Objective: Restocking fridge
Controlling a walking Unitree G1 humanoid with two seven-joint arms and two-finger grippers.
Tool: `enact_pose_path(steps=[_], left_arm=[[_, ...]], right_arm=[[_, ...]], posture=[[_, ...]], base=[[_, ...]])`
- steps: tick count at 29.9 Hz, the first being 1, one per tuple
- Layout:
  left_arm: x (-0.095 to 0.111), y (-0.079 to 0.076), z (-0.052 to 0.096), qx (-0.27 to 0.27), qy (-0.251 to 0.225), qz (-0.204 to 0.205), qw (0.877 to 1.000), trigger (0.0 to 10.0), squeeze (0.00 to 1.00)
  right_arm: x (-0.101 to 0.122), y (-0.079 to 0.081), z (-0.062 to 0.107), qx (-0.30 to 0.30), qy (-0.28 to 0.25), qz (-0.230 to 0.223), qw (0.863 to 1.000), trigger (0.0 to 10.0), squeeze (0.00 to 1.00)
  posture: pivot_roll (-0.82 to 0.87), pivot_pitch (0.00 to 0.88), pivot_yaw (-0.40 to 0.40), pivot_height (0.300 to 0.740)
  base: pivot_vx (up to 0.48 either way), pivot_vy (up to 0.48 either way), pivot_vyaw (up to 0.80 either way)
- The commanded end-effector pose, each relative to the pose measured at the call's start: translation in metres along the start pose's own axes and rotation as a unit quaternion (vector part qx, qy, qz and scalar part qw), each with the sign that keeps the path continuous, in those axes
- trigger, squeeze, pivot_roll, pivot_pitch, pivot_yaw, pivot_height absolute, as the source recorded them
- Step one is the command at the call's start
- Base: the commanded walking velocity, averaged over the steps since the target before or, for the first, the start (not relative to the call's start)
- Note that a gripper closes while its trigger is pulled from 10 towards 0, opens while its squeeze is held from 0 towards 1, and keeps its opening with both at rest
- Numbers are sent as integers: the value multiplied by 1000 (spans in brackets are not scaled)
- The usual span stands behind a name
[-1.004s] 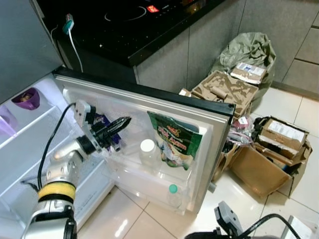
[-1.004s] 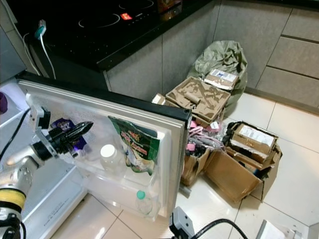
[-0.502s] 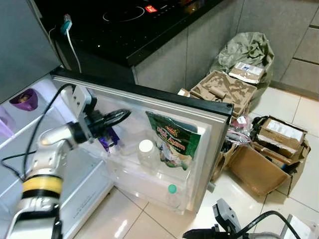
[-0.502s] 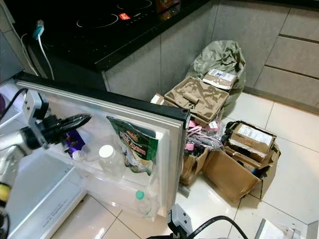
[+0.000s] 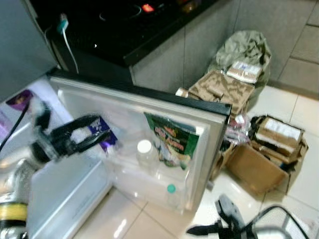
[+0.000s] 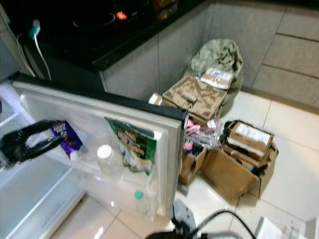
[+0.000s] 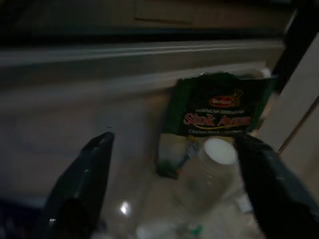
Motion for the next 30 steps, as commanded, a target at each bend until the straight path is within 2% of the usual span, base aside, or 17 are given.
enact_pose_path(steps=[1, 2, 8, 11, 14, 16, 17, 18, 19, 20, 21, 22, 24, 27, 28, 29, 30], left_arm=[[-4, -6, 16, 3, 3, 22, 1000, 10000, 1000], [-4, -6, 16, 3, 3, 22, 1000, 10000, 1000], [-78, -32, 52, 52, 6, 182, 982, 10000, 1000], [-90, -36, 60, 70, -9, 215, 974, 10000, 1000], [-118, -42, 71, 114, -4, 259, 959, 10000, 1000], [-118, -42, 71, 114, -4, 259, 959, 10000, 1000], [-128, -44, 74, 128, 0, 277, 952, 10000, 612], [-128, -44, 74, 128, 0, 277, 952, 10000, 612], [-147, -46, 77, 159, 10, 304, 939, 10000, 0], [-147, -46, 77, 159, 10, 304, 939, 10000, 0], [-167, -49, 81, 194, 17, 330, 924, 10000, 0], [-167, -49, 81, 194, 17, 330, 924, 10000, 0], [-212, -61, 86, 281, 41, 387, 877, 10000, 0], [-246, -78, 87, 344, 71, 426, 834, 10000, 0], [-246, -78, 87, 344, 71, 426, 834, 10000, 0], [-253, -82, 89, 365, 78, 434, 820, 10000, 0], [-253, -82, 89, 365, 78, 434, 820, 10000, 0]], right_arm=[[1, 2, -3, 15, -3, -2, 1000, 10000, 0], [1, 2, -3, 15, -3, -2, 1000, 10000, 0], [2, 1, -7, 23, -3, -2, 1000, 10000, 0], [-4, 0, -7, 18, -2, -13, 1000, 10000, 0], [-20, -7, -6, -17, 12, -32, 999, 10000, 0], [-20, -7, -6, -17, 12, -32, 999, 10000, 0], [-26, -12, -6, -40, 14, -40, 998, 10000, 0], [-26, -12, -6, -40, 14, -40, 998, 10000, 0], [-38, -20, -4, -82, 21, -52, 995, 10000, 0], [-38, -20, -4, -82, 21, -52, 995, 10000, 0], [-51, -26, -2, -121, 28, -72, 990, 10000, 0], [-51, -26, -2, -121, 28, -72, 990, 10000, 0], [-82, -34, 6, -214, 35, -138, 966, 10000, 0], [-105, -36, 16, -291, 42, -190, 937, 10000, 0], [-105, -36, 16, -291, 42, -190, 937, 10000, 0], [-110, -37, 18, -308, 42, -203, 929, 10000, 0], [-110, -37, 18, -308, 42, -203, 929, 10000, 0]], posture=[[-127, 152, 73, 740], [-127, 152, 73, 740], [-128, 148, 74, 740], [-129, 141, 75, 740], [-126, 132, 76, 740], [-126, 132, 76, 740], [-127, 127, 79, 740], [-127, 127, 79, 740], [-123, 127, 80, 740], [-123, 127, 80, 740], [-120, 114, 77, 740], [-120, 114, 77, 740], [-120, 95, 69, 740], [-116, 77, 65, 740], [-116, 77, 65, 740], [-115, 74, 63, 740], [-115, 74, 63, 740]], base=[[0, 0, 0], [0, 0, 0], [0, 0, 0], [0, 0, 0], [0, 0, 0], [0, 0, 0], [0, 0, 0], [0, 0, 0], [0, 0, 0], [0, 0, 0], [0, 0, 0], [0, 0, 0], [0, 0, 0], [0, 0, 0], [0, 0, 0], [0, 0, 0], [0, 0, 0]])
Point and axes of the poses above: a point about 5 cm out from each wrist's last joint towards the gripper, its own z axis pointing back from the gripper into the wrist, its own x axis along the axis of the wrist's last joint, y = z × x, the point moved 1 cm from there along -z, pointing out of the wrist towards the gripper, and after that the axes turned 4 degrees about z, right-handed, at the moved point
